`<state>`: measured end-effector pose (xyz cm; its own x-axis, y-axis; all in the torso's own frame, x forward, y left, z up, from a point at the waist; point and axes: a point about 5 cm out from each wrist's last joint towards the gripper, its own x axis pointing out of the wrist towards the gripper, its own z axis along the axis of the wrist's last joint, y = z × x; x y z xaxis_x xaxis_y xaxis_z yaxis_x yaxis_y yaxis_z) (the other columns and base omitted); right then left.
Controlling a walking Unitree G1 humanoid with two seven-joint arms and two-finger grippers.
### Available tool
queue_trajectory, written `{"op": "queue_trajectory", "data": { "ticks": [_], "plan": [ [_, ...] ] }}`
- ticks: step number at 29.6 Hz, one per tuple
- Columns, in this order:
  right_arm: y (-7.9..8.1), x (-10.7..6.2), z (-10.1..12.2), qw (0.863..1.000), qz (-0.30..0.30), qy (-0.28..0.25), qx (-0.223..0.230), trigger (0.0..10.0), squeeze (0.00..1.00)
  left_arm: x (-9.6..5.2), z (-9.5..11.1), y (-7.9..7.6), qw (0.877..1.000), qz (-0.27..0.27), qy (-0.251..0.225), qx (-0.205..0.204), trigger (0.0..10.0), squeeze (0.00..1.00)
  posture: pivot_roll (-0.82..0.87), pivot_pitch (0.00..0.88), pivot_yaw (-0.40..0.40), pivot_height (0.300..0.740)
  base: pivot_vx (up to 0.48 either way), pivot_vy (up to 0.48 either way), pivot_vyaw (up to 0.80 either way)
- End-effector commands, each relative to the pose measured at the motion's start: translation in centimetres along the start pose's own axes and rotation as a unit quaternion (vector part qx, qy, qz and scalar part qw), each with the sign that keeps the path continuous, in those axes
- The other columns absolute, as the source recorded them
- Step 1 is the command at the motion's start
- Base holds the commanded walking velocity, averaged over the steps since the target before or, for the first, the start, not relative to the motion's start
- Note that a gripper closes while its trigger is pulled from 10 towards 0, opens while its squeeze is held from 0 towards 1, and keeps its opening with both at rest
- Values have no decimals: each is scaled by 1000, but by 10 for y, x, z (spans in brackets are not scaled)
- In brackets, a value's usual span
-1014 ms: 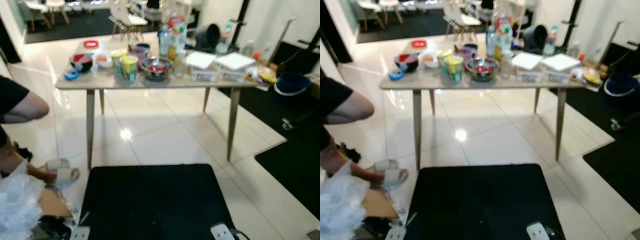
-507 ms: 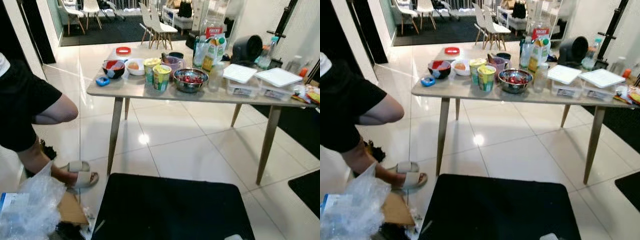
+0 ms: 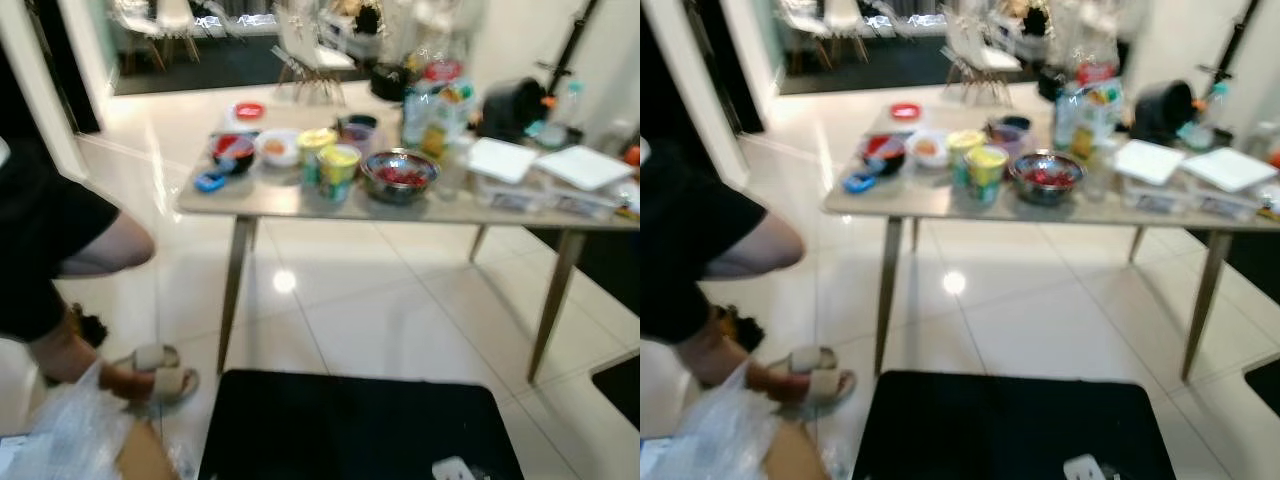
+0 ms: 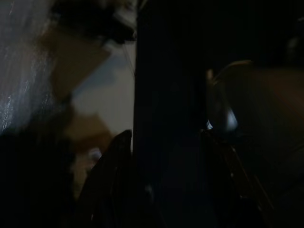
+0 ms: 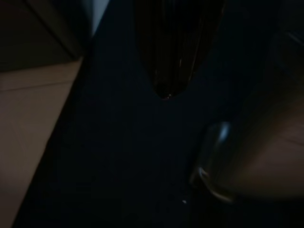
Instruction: Restocking fridge
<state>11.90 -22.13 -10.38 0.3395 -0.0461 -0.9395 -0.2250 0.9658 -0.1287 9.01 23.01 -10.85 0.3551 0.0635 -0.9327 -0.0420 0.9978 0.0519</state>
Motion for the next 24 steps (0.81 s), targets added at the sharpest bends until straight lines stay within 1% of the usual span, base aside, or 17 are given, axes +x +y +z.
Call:
{"op": "queue_trajectory", "data": {
  "ticks": [1, 2, 3, 6, 7, 10, 12, 14, 15, 16, 17, 18, 20, 22, 23, 24],
  "plan": [
    [1, 0, 2, 1000, 2, 0, 0, 10000, 0, 0, -3, -4, 1000, -2, 3, 5, 10000, 0, -55, 0, 11, 740, 266, 0, 0],
    [-4, 0, 1, 1000, -1, 1, -1, 10000, 0, 1, -3, -8, 1000, -4, 3, 6, 10000, 0, -54, 0, 12, 740, 262, 0, 0],
    [-4, 0, 1, 1000, -1, 1, -1, 10000, 0, 1, -3, -8, 1000, -4, 3, 6, 10000, 0, -54, 0, 12, 740, 262, 0, 0],
    [-20, -4, -5, 1000, -11, 6, -4, 10000, 0, 2, -1, -17, 1000, -8, 2, 7, 10000, 0, -54, 0, 11, 740, 269, 0, 0],
    [-20, -4, -5, 1000, -11, 6, -4, 10000, 0, 2, -1, -17, 1000, -8, 2, 7, 10000, 0, -54, 0, 11, 740, 270, 0, 0],
    [-30, -6, -9, 1000, -16, 10, -4, 10000, 0, 4, 1, -24, 1000, -12, 2, 8, 10000, 0, -54, 0, 11, 740, 268, 0, 0],
    [-29, -6, -10, 1000, -15, 11, -5, 10000, 0, 4, 1, -27, 1000, -13, 1, 9, 10000, 0, -54, 0, 11, 740, 262, 0, 0],
    [-17, -3, -6, 1000, -9, 8, -6, 10000, 0, 4, 1, -28, 1000, -14, 1, 9, 10000, 0, -54, 0, 11, 740, 264, 0, 0],
    [-17, -3, -6, 1000, -9, 8, -6, 10000, 0, 4, 1, -28, 1000, -14, 1, 9, 10000, 0, -54, 0, 11, 740, 270, 0, 0],
    [-10, -2, -4, 1000, -6, 6, -6, 10000, 0, 4, 1, -29, 1000, -14, 1, 9, 10000, 0, -54, 0, 11, 740, 266, 0, 0],
    [-10, -2, -4, 1000, -6, 6, -6, 10000, 0, 4, 1, -29, 1000, -14, 1, 9, 10000, 0, -54, 0, 11, 740, 266, 0, 0],
    [1, 0, 1, 1000, 0, 4, -10, 10000, 0, 4, 0, -27, 1000, -13, 2, 9, 10000, 0, -54, 0, 11, 740, 259, 0, 0],
    [7, 1, 3, 1000, 3, 2, -11, 10000, 0, 3, -2, -24, 1000, -12, 4, 9, 10000, 0, -53, 0, 11, 740, 262, 0, 0],
    [8, 1, 3, 1000, 3, 2, -12, 10000, 0, 3, -3, -22, 1000, -11, 5, 8, 10000, 0, -53, 0, 11, 740, 262, 0, 0],
    [6, 1, 3, 1000, 3, 2, -12, 10000, 0, 2, -4, -20, 1000, -9, 5, 8, 10000, 0, -53, 0, 10, 740, 262, 0, 0],
    [1, 0, 2, 1000, 0, 3, -12, 10000, 0, 1, -6, -16, 1000, -7, 7, 8, 10000, 0, -53, 0, 10, 740, 266, 0, 0]
  ]
}}
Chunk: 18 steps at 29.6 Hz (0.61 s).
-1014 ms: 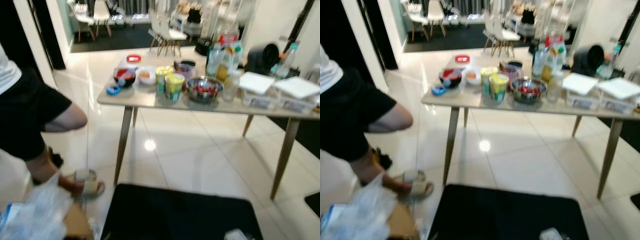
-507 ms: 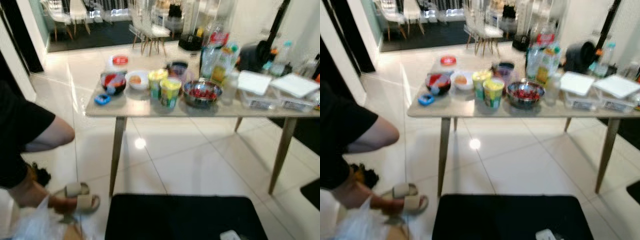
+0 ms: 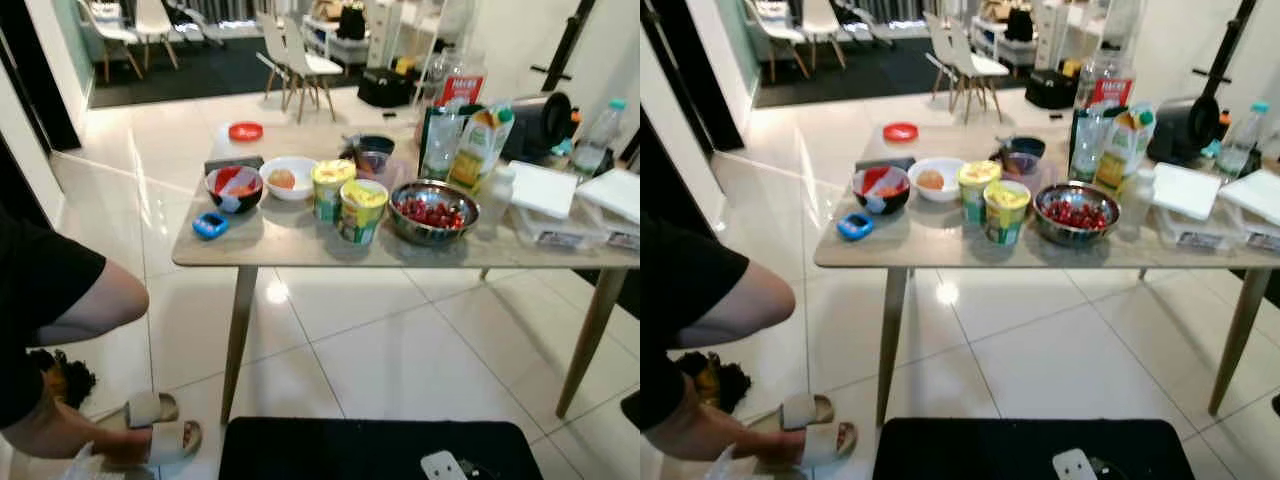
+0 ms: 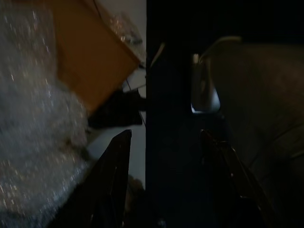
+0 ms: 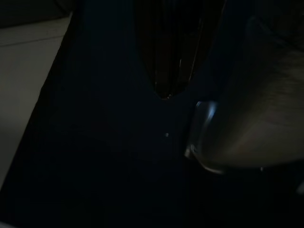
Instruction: Restocking fridge
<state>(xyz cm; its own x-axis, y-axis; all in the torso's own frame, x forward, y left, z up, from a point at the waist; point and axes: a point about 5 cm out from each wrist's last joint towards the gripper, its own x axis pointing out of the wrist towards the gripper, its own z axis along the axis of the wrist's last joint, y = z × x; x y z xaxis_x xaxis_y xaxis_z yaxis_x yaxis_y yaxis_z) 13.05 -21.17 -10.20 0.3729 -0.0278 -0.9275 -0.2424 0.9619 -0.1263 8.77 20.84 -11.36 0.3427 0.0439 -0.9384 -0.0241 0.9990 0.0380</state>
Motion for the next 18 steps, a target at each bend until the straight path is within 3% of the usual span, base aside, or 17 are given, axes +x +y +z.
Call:
{"op": "queue_trajectory", "data": {
  "ticks": [1, 5, 8, 11, 15, 18],
  "plan": [
    [-12, -3, -14, 1000, -7, 24, -4, 10000, 0, -2, -3, 10, 1000, 4, 1, 2, 10000, 0, -53, 0, 10, 740, 266, 0, 0],
    [-33, -9, -22, 999, -17, 29, -3, 10000, 0, -5, -9, 22, 1000, 11, 5, 1, 10000, 0, -53, 0, 11, 740, 263, 0, 0],
    [-35, -10, -26, 999, -19, 31, -4, 10000, 0, -7, -12, 29, 1000, 15, 7, 0, 10000, 0, -53, 0, 11, 740, 262, 0, 0],
    [-27, -8, -27, 999, -14, 32, -5, 10000, 0, -8, -14, 30, 1000, 15, 8, 1, 10000, 0, -53, 0, 11, 740, 262, 0, 0],
    [-8, -4, -22, 1000, -3, 29, -11, 10000, 0, -4, -11, 13, 1000, 6, 5, 3, 10000, 0, -51, 0, 9, 740, 261, 0, 0],
    [-6, -3, -21, 1000, -2, 28, -11, 10000, 0, -3, -8, 8, 1000, 3, 3, 4, 10000, 0, -52, 0, 8, 740, 259, 0, 0]
  ]
}}
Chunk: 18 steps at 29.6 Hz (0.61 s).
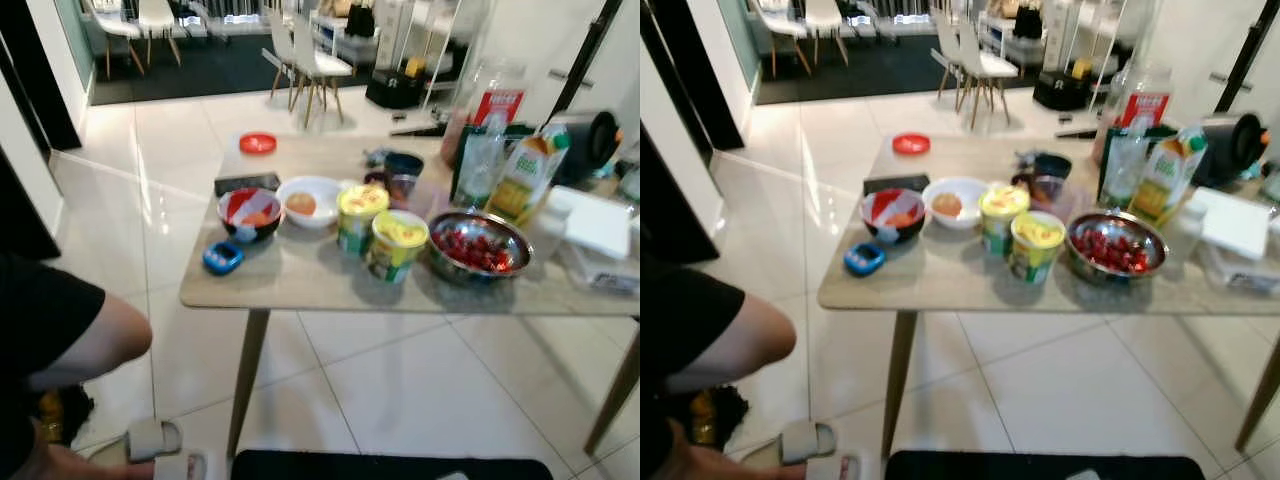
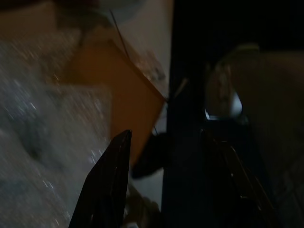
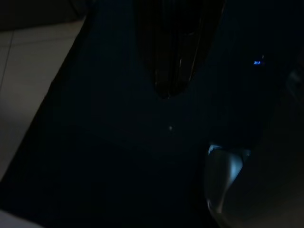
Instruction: Restocking fridge
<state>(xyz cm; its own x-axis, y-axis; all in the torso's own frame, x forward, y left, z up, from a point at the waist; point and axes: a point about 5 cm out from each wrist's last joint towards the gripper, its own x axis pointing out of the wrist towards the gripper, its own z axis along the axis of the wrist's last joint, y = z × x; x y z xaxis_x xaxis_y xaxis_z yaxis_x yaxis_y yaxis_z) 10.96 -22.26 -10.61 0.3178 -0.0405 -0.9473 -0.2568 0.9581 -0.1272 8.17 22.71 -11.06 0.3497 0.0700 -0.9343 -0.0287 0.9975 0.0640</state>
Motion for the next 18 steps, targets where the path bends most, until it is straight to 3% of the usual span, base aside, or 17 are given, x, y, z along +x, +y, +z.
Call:
{"op": "queue_trajectory", "data": {
  "ticks": [1, 10, 18],
  "plan": [
    [0, 0, 3, 1000, -3, -2, -3, 10000, 0, 1, -3, -13, 1000, -12, 6, 2, 10000, 0, -52, 0, 8, 740, 255, 0, 0],
    [-9, -1, 3, 1000, -10, -3, -3, 10000, 0, 4, 8, -17, 1000, -15, -1, 4, 10000, 0, -52, 0, 8, 740, 257, 0, 0],
    [-22, -5, -8, 1000, -14, 3, -1, 10000, 0, 4, 9, -16, 1000, -10, -2, -15, 10000, 0, -50, 0, 11, 740, 0, 0, 0]
  ]
}}
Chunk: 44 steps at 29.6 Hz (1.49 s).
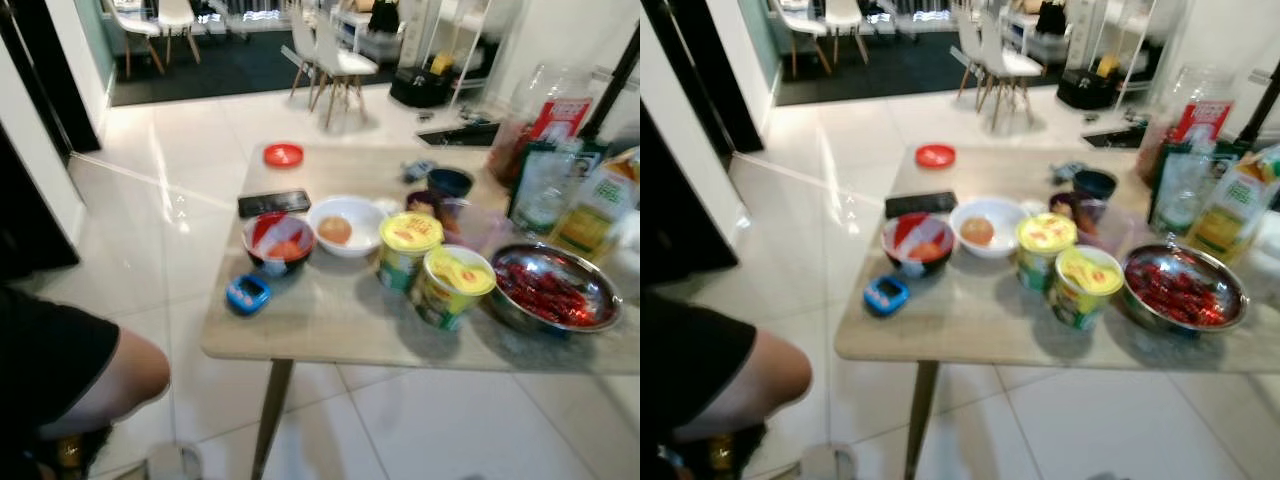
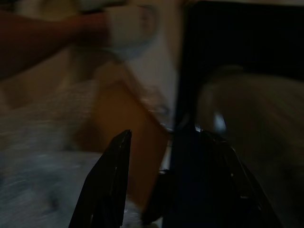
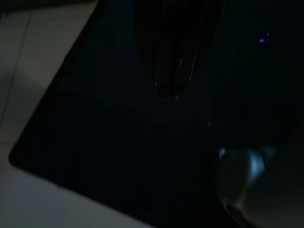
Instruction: Restocking fridge
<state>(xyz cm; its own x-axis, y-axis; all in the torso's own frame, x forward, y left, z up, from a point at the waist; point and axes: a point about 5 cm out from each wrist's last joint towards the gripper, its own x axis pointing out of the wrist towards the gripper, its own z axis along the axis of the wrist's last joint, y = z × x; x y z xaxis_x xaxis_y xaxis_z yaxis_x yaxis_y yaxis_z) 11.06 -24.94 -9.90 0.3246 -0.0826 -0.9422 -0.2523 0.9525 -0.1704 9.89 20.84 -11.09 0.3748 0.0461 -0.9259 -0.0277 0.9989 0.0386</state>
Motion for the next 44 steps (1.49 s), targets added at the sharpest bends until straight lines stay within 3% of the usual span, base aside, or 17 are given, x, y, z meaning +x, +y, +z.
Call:
{"op": "queue_trajectory", "data": {
  "ticks": [1, 5, 9, 12, 21, 25, 33, 36, 38, 39, 44],
  "plan": [
    [5, 0, -3, 1000, 8, 1, 4, 10000, 0, -1, -7, 4, 1000, 1, 10, -12, 10000, 0, -50, 0, 11, 740, 0, 0, 0],
    [11, 2, 1, 1000, 12, -1, 4, 10000, 0, -2, -4, 10, 1000, 0, 9, -11, 10000, 0, -49, 0, 13, 740, 0, 0, 0],
    [32, 5, 13, 1000, 23, -7, 3, 10000, 0, -1, 5, 12, 1000, -2, 6, -13, 10000, 0, -49, 0, 13, 740, 0, -156, 0],
    [34, 6, 15, 1000, 24, -9, 3, 10000, 0, 0, 6, 11, 1000, -2, 6, -13, 10000, 0, -48, 0, 14, 740, 0, -365, 0],
    [5, 2, 7, 1000, 8, -3, 6, 10000, 0, 1, 11, 2, 1000, -13, 3, -12, 10000, 0, -47, 0, 13, 740, 134, -395, 0],
    [3, 1, 5, 1000, 6, -1, 6, 10000, 0, 1, 10, 2, 1000, -13, 4, -13, 10000, 0, -48, 0, 12, 740, 61, -414, 0],
    [39, 6, 11, 1000, 26, -4, 5, 10000, 0, 1, 6, 3, 1000, -13, 7, -13, 10000, 0, -50, 0, 13, 740, 0, -416, -97],
    [43, 6, 11, 1000, 30, -2, 3, 10000, 0, 1, 6, 4, 1000, -12, 8, -13, 10000, 0, -50, 0, 11, 740, 0, -416, -775],
    [35, 5, 9, 1000, 26, -1, 2, 10000, 0, 0, 5, 6, 1000, -5, 6, -17, 10000, 0, -50, 0, 12, 740, 0, 0, -775],
    [22, 4, 6, 1000, 18, 0, 9, 10000, 0, 0, 5, 8, 1000, 0, 4, -17, 10000, 0, -50, 0, 12, 740, 0, 0, -775],
    [3, 1, 3, 1000, 8, 0, 7, 10000, 0, 0, 5, 8, 1000, -1, 5, -14, 10000, 0, -50, 0, 12, 740, 0, 0, -155]
  ]
}}
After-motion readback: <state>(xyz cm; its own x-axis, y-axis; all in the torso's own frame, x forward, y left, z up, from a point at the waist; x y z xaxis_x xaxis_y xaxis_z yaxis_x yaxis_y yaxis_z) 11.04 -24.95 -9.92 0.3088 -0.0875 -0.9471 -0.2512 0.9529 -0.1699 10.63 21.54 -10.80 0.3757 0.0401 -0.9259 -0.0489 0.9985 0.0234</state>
